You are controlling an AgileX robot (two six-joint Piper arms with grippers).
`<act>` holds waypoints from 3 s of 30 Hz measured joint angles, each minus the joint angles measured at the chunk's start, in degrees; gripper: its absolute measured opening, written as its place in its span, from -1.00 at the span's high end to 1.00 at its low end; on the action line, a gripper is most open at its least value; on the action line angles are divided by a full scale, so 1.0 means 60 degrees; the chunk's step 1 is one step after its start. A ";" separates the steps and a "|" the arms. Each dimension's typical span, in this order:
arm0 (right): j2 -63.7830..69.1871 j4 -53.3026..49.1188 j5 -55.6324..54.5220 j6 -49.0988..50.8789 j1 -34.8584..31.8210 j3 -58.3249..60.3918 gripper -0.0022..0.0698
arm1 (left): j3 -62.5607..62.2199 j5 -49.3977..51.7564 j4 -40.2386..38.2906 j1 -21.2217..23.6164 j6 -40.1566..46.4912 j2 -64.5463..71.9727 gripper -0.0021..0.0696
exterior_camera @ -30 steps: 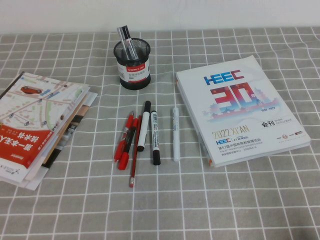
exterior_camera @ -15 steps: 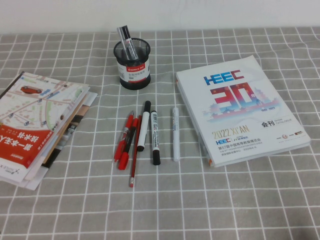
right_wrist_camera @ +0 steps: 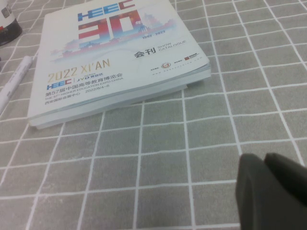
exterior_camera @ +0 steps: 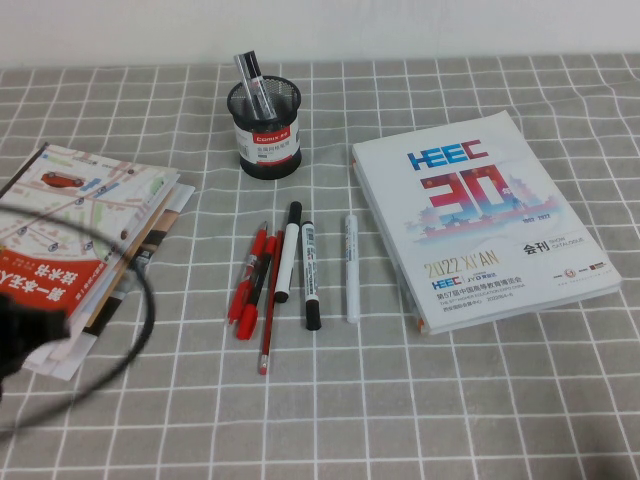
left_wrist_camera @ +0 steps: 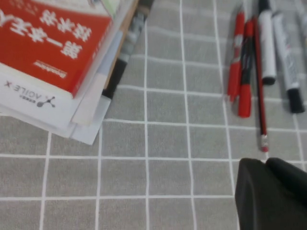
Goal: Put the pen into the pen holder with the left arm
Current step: Pick up the pen on the table
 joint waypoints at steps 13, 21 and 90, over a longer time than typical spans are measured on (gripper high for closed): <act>0.0000 0.0000 0.0000 0.0000 0.0000 0.0000 0.98 | -0.3911 0.1068 0.0489 -0.2026 0.0325 0.5588 0.95; 0.0000 0.0000 0.0000 0.0000 0.0000 0.0000 0.98 | -0.6317 0.1909 0.1126 -0.2966 0.0385 0.8441 0.95; 0.0000 0.0140 0.0000 0.0000 0.0000 0.0000 0.98 | -0.7454 0.1578 0.1534 -0.2648 0.1495 1.1279 0.74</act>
